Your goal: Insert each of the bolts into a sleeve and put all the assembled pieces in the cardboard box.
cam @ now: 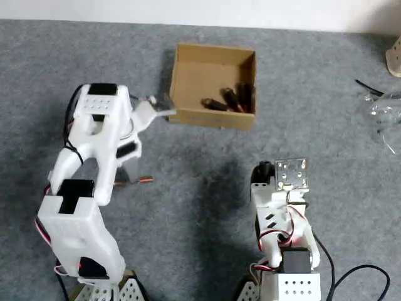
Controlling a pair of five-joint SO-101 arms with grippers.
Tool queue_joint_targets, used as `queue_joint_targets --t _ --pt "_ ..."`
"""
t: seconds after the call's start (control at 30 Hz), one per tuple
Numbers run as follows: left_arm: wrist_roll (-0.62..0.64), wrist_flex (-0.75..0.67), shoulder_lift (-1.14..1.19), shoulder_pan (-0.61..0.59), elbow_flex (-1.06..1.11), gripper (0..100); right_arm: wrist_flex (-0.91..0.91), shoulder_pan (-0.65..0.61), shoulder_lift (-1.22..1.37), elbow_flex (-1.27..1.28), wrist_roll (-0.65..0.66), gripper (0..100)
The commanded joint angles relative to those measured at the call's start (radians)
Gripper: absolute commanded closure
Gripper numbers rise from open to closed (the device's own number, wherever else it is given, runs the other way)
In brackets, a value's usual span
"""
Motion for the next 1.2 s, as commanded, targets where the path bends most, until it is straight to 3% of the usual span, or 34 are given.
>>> queue_joint_targets --t 0.0,0.07,0.13,0.23,0.47,0.67,1.0,1.17 --pt "0.865 0.018 -0.073 -0.061 -0.085 78 -0.041 0.013 -0.012 0.058 -0.002 99.4" --pt "1.208 0.021 -0.067 -0.084 -0.099 78 -0.041 0.013 -0.012 0.058 -0.002 99.4" --pt "1.461 0.023 -0.045 -0.067 -0.09 78 -0.041 0.013 -0.012 0.058 -0.002 99.4" --pt "1.628 0.028 0.002 -0.021 -0.094 78 -0.041 0.013 -0.012 0.058 -0.002 99.4" --pt "1.648 0.028 0.108 0.024 -0.073 78 -0.041 0.013 -0.012 0.058 -0.002 99.4" --pt "1.763 0.055 0.154 0.018 -0.091 78 -0.041 0.013 -0.012 0.058 -0.002 99.4" --pt "1.76 0.06 0.162 -0.025 -0.059 78 -0.041 0.013 -0.012 0.058 -0.002 99.4" --pt "1.758 0.13 0.162 -0.024 -0.045 78 -0.041 0.013 -0.012 0.058 -0.002 99.4"
